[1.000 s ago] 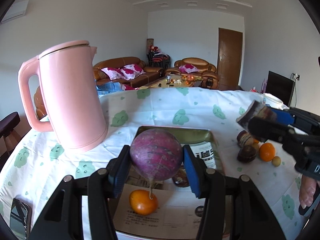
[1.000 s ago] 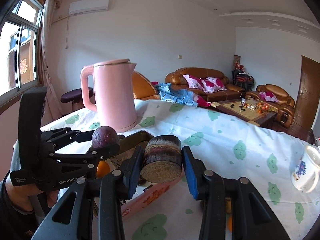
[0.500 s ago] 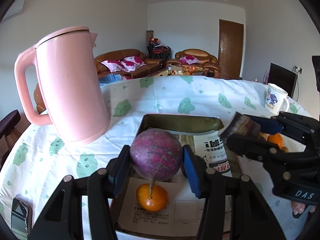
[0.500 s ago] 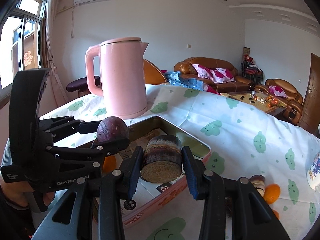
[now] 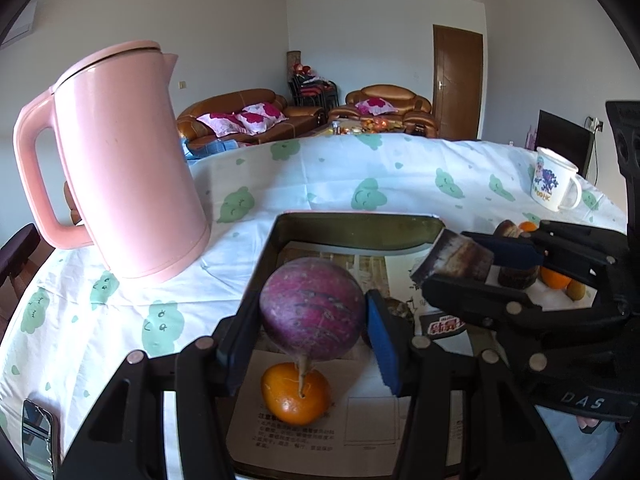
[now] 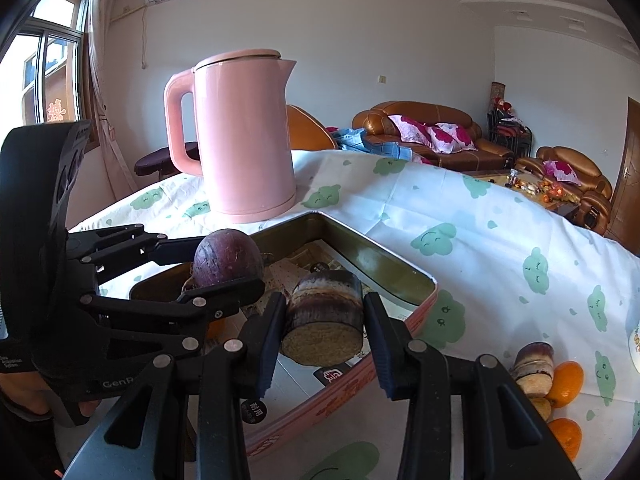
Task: Organize fruits
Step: 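Lower the radish into the tin and open the left gripper while the right releases the yam slice there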
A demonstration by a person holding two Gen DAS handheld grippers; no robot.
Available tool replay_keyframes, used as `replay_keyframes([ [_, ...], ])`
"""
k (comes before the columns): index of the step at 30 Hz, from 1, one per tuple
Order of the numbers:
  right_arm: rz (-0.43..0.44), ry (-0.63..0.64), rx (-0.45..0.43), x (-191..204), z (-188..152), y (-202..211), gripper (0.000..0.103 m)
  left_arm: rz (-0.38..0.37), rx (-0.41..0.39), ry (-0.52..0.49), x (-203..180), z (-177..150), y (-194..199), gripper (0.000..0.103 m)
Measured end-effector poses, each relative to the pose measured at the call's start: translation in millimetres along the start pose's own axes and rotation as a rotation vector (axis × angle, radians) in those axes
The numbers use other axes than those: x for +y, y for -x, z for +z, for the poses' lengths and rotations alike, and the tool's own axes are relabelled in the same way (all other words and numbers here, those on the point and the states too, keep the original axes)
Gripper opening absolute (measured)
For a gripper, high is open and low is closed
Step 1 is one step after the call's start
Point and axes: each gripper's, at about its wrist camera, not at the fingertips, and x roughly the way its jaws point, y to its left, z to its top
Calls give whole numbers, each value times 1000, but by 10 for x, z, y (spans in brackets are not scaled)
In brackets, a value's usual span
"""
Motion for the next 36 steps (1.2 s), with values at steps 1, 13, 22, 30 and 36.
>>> replay_keyframes([
  [1,2,-3,2,-11,-10,-9,42,1,3,-3,-7,-4,-8,54],
  [13,1,0,26,-7,-15,-65,42,-9,28,13,13,-7,-54,54],
  [22,-8,6,44,1,-13,-116,42,-2,42,23,45,-6,-86,54],
  [30,-11,12,43,14,-20,-117,42,14,28,22,43,-12,-61,54],
  [36,-12,6,52,-2,-25,-124,43,25,19,28,48,-14,-35,58],
])
